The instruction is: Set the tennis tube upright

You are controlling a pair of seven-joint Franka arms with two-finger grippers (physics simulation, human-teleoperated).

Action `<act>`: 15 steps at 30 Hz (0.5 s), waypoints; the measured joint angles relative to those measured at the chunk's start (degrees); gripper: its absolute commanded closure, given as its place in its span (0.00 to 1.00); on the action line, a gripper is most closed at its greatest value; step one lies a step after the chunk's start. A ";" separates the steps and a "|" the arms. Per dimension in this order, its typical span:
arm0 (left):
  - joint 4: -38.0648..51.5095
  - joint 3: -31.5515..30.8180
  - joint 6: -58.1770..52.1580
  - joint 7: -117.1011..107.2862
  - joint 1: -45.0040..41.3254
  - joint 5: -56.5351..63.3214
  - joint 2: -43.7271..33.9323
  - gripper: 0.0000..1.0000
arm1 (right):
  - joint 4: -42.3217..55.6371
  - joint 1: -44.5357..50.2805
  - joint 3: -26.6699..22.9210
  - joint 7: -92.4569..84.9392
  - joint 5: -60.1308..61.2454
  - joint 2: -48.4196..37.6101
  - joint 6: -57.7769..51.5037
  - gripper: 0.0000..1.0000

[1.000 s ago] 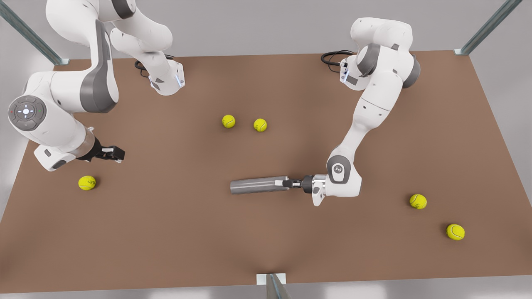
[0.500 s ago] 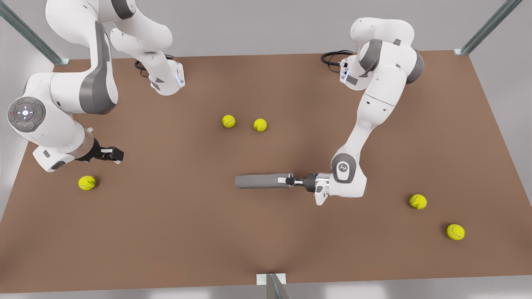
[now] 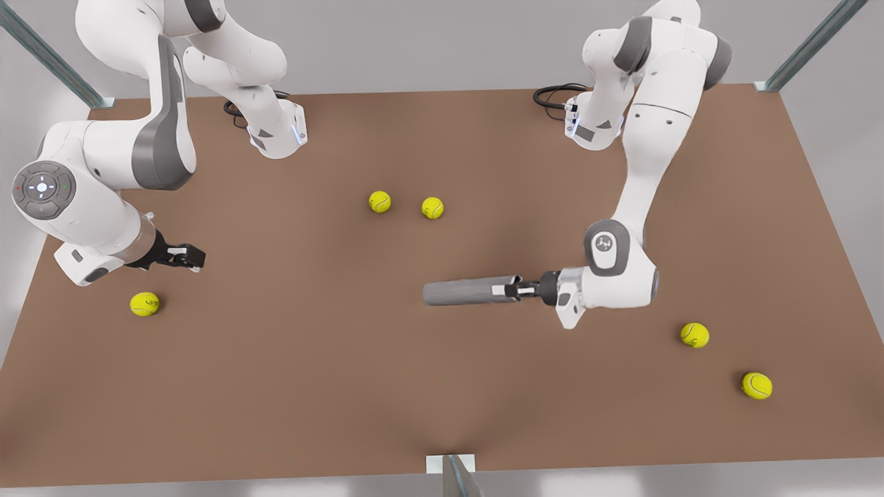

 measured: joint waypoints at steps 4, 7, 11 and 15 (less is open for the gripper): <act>-0.01 1.23 -0.62 -7.25 1.99 8.72 -4.80 0.79 | 0.00 0.05 0.00 0.09 0.01 0.00 0.00 0.00; 0.12 2.39 -1.59 -13.83 1.91 17.40 -7.99 0.79 | 0.00 -0.06 0.00 0.00 0.00 0.00 0.00 0.00; 0.21 2.74 -2.56 -21.73 2.50 29.78 -11.47 0.79 | 0.25 -0.19 0.00 -0.27 0.00 0.00 0.00 0.00; 0.34 2.88 -2.65 -30.44 2.42 42.10 -13.95 0.79 | 0.35 -0.53 0.00 -0.35 -0.01 0.00 0.00 0.00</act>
